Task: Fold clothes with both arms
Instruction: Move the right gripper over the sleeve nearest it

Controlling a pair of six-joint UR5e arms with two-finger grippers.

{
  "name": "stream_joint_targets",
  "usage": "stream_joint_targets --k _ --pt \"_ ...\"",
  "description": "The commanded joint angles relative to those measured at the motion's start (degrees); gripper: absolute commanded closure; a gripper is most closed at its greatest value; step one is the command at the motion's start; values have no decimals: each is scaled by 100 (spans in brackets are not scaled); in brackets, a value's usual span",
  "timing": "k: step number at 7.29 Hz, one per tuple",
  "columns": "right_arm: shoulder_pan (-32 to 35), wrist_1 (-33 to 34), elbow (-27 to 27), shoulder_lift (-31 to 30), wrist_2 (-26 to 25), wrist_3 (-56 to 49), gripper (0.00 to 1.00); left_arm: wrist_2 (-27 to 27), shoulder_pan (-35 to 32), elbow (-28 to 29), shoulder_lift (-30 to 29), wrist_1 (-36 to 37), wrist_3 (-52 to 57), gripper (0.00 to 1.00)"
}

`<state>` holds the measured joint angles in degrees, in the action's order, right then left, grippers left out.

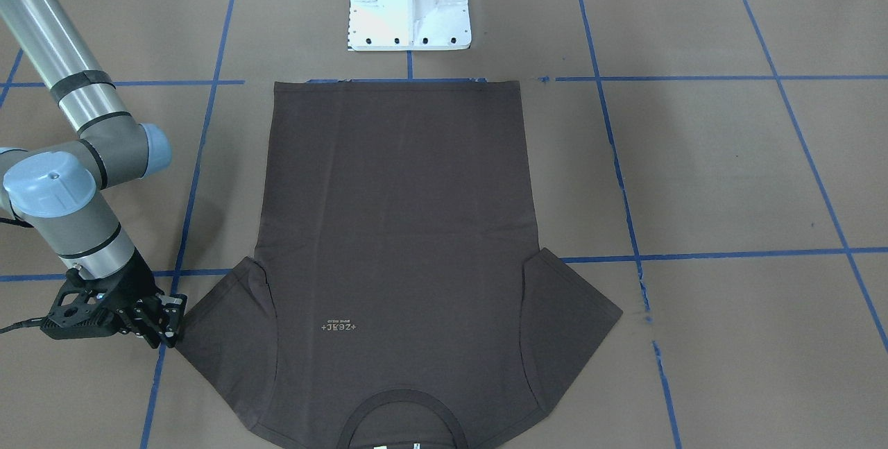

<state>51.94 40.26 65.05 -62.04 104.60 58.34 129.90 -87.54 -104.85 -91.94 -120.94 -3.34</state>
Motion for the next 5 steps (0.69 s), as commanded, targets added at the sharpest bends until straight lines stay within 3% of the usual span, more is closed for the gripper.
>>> stream_joint_targets --k 1,4,5 --pt "-26 9 -10 -18 -10 -7 45 0 0 0 0 0 0 0" --pt "-79 9 -19 -18 -10 2 51 0 0 -9 0 9 9 0" --pt "-79 9 -10 -18 -10 2 59 0 0 -9 0 9 9 0"
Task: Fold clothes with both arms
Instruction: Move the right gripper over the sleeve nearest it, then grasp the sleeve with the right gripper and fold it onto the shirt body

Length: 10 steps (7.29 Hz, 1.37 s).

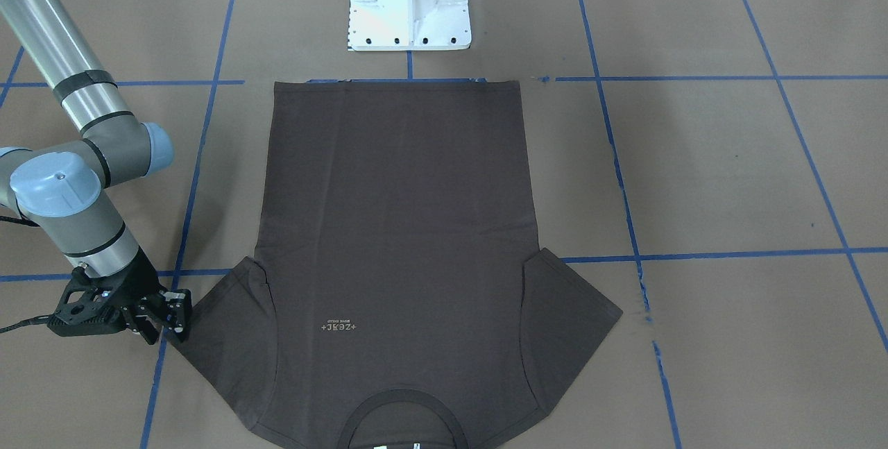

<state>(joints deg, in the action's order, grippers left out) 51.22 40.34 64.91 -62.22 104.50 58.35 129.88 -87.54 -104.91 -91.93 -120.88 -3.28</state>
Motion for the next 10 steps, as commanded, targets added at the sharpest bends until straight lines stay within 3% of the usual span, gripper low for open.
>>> stream_joint_targets --k 1,2,5,7,8,10 --pt "-7 0 4 8 0 27 78 2 0 -3 0 12 3 0" --pt "-7 9 4 26 0 28 100 2 0 -3 0 12 3 0" --pt "2 87 56 140 0 89 100 2 0 -3 9 12 3 0" --pt "-7 1294 633 525 -9 307 100 2 0 -3 9 12 3 0" --pt "-94 1771 863 718 -226 605 100 2 0 -3 18 12 3 0" --pt "-629 2773 752 1569 -954 1333 100 2 0 6 26 12 3 0"
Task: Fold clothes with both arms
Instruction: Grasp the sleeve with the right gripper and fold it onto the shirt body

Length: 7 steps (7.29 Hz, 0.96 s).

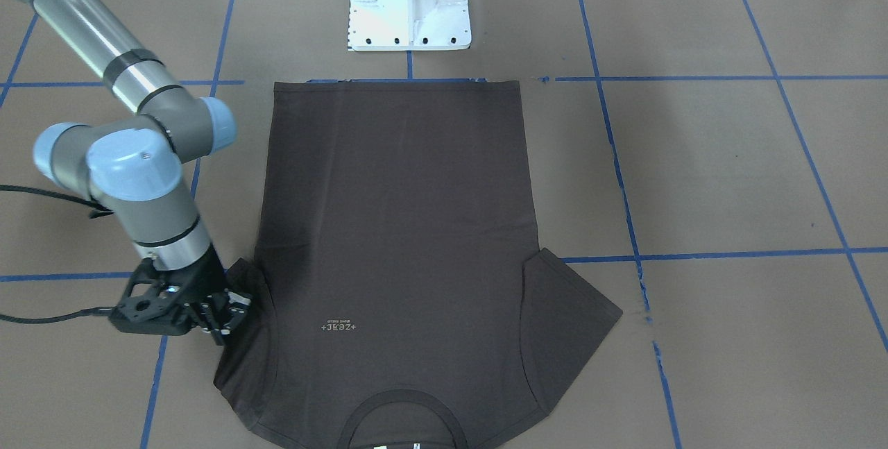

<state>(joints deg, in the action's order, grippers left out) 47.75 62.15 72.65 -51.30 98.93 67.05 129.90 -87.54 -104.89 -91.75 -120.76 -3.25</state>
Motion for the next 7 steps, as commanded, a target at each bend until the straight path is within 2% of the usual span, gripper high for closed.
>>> stream_joint_targets --k 1,2,3,4,5,6,7 --pt "-510 596 -241 664 -740 701 100 0 0 -5 8 0 0 0" --pt "-634 570 -565 874 -1066 782 100 0 0 -5 16 0 0 0" --pt "-679 561 -681 937 -1078 774 100 0 0 -5 16 0 0 0" --pt "-705 544 -682 938 -1078 774 70 0 0 -5 16 0 0 0" --pt "-775 544 -682 929 -1182 731 1 -9 0 -5 16 -9 0 0" --pt "-706 544 -630 929 -1140 565 0 9 0 -5 8 -26 9 0" --pt "-349 613 -334 877 -513 -81 0 -9 61 3 -27 -70 9 0"
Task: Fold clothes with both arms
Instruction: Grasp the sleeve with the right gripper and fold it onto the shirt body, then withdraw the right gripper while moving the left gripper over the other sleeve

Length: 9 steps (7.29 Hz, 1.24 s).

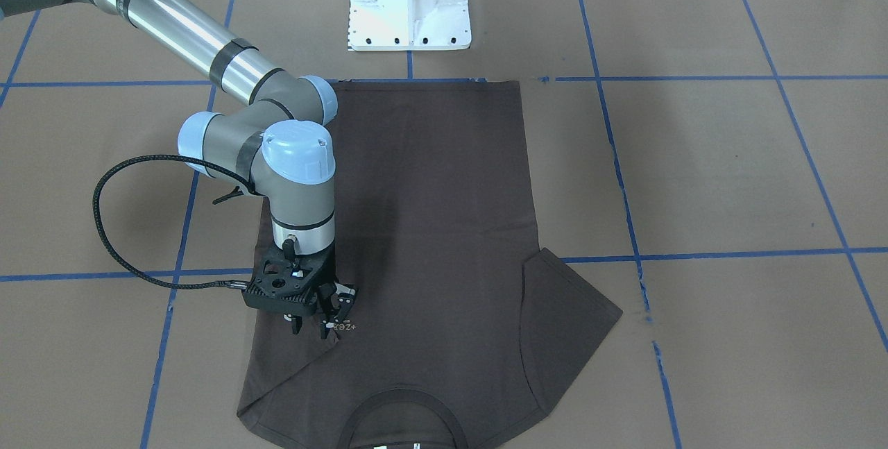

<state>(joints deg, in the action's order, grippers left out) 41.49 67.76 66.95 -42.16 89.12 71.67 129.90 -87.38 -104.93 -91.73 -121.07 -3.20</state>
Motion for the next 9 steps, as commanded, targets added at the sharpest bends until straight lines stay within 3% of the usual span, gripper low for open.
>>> stream_joint_targets --k 1,3,4,5,6,7,9 --pt "829 140 579 -273 1623 -1053 0 1 324 -1 -46 -527 -23 0" --pt "1980 613 1754 -1316 2921 -2718 0 -78 1524 243 -482 -664 -1507 0" --pt "2525 720 1951 -1704 3510 -3590 0 -148 1774 462 -886 -699 -2648 0" --pt "3009 634 1953 -2126 4099 -4381 0 -514 2194 604 -1221 -699 -3539 6" --pt "3440 633 1953 -2400 4618 -4885 0 -657 2460 901 -1564 -673 -4209 25" --pt "3749 625 1962 -2681 4797 -5282 0 -1102 2776 1261 -1898 -707 -4729 36" --pt "3927 493 1971 -3052 4808 -5620 0 -2008 3444 2033 -2556 -734 -5513 41"
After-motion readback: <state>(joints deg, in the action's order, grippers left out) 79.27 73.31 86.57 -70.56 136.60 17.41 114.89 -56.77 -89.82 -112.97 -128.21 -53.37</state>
